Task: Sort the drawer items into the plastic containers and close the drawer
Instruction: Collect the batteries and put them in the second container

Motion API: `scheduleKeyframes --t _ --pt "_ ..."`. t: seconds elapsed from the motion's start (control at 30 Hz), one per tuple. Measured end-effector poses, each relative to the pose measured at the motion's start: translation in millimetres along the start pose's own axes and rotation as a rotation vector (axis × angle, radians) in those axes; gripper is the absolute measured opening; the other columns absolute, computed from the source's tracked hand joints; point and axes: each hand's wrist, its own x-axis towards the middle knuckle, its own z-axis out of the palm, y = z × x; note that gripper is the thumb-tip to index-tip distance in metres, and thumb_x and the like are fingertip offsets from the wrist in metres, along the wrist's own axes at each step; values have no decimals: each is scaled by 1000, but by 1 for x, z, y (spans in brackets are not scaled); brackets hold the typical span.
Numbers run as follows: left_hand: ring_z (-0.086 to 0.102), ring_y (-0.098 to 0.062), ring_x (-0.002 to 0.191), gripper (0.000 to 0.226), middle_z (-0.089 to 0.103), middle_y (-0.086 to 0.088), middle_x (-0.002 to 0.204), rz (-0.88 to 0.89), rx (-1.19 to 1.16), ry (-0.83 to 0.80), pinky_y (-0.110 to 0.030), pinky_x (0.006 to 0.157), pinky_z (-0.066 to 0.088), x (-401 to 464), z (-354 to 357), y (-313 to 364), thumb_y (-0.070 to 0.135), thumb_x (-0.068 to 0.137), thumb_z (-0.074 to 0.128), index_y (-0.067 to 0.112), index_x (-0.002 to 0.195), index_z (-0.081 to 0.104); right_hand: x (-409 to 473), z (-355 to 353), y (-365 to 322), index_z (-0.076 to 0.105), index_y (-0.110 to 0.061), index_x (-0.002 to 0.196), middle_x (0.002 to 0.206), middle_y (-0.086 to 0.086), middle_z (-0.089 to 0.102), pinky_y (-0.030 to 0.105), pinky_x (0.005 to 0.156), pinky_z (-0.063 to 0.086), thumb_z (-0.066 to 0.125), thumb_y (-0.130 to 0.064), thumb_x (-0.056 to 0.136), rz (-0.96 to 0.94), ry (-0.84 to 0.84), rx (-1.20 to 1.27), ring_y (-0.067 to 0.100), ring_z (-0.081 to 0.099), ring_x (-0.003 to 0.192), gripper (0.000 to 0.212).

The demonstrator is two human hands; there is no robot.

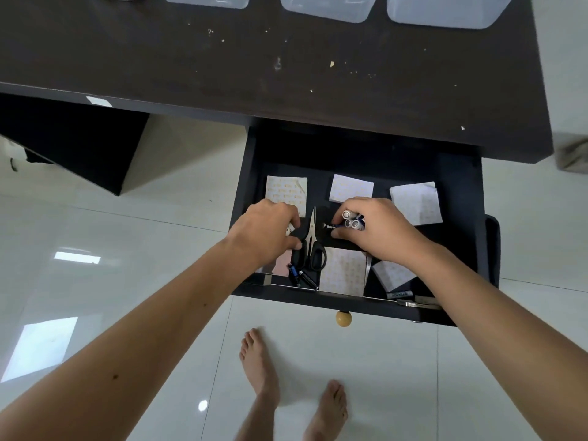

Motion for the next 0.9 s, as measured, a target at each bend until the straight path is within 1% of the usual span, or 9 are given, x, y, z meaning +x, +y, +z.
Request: scheduleKeyframes --t 0.1,0.17,0.23,0.4,0.5,0.6,0.7,0.83,0.9 --pt "69 -28 103 42 71 -8 120 -32 97 -26 -44 90 61 0 4 3 32 91 83 24 129 69 -12 -10 0 77 -30 93 79 -9 73 18 53 52 88 -32 87 91 -16 168 10 68 62 12" --pt "70 -27 99 41 71 -8 117 -51 108 -30 -42 85 61 -1 5 5 30 90 84 24 128 70 -18 -16 2 77 -27 95 69 -8 72 19 52 52 87 -28 88 121 -76 285 8 66 55 12" --pt "67 -24 93 39 71 -7 112 -78 92 -22 -39 81 59 -1 5 6 29 88 85 24 125 71 -23 -20 5 77 -23 97 65 -5 71 21 53 52 86 -23 89 139 -106 403 9 67 56 12" --pt "61 -21 90 34 61 0 105 -161 8 -10 -36 77 55 2 6 11 26 83 90 24 113 75 -29 -29 12 78 -20 98 74 -3 72 20 55 53 88 -21 88 140 -107 497 10 69 63 14" --pt "64 -20 89 25 65 0 104 -198 -46 -14 -34 76 57 5 8 13 24 80 92 24 101 78 -32 -31 17 78 -21 96 74 0 73 23 56 54 88 -21 87 118 -137 481 10 69 63 14" --pt "63 -17 85 22 66 0 101 -194 -90 1 -29 70 50 7 10 12 23 79 92 22 98 80 -35 -31 24 77 -22 94 72 2 73 26 58 55 88 -21 88 105 -167 469 10 67 63 13" --pt "60 -14 76 17 65 0 101 -171 -131 10 -30 72 51 7 14 10 27 82 91 24 93 79 -37 -31 29 76 -24 96 76 1 74 27 60 55 86 -18 89 82 -189 474 9 67 65 13" --pt "65 -18 98 14 72 4 106 -95 -147 -9 -31 82 51 3 17 3 36 86 86 29 95 77 -37 -30 31 81 -39 112 90 -6 73 25 65 55 82 -15 93 55 -254 540 11 66 72 30" --pt "65 -13 93 11 71 10 101 -32 -228 -26 -28 81 51 -2 13 2 35 89 84 31 95 76 -37 -30 29 82 -40 113 88 -11 72 25 67 55 80 -13 95 54 -299 582 12 64 73 33"
